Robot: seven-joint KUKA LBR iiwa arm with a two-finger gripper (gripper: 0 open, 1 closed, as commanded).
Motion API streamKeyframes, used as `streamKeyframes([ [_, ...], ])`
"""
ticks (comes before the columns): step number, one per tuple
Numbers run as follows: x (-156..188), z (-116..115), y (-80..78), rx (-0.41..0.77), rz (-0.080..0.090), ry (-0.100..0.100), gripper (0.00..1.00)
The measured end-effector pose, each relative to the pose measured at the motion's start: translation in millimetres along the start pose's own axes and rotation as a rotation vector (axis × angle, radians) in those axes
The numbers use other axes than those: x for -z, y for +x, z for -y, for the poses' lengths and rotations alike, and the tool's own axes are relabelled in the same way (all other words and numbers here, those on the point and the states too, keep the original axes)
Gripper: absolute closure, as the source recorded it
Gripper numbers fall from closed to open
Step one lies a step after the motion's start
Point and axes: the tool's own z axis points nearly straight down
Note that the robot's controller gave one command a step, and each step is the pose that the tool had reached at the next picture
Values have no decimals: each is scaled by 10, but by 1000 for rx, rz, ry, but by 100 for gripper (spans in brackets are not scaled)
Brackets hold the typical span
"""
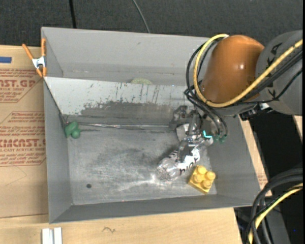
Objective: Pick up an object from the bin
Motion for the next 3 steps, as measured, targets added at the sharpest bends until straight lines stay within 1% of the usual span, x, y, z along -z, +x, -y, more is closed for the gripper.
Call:
streamKeyframes([
  [1,37,0,-16,0,8,0,0],
  [2,-488,142,161,123,10,1,0],
  [3,-573,309,466,260,4,1,0],
])
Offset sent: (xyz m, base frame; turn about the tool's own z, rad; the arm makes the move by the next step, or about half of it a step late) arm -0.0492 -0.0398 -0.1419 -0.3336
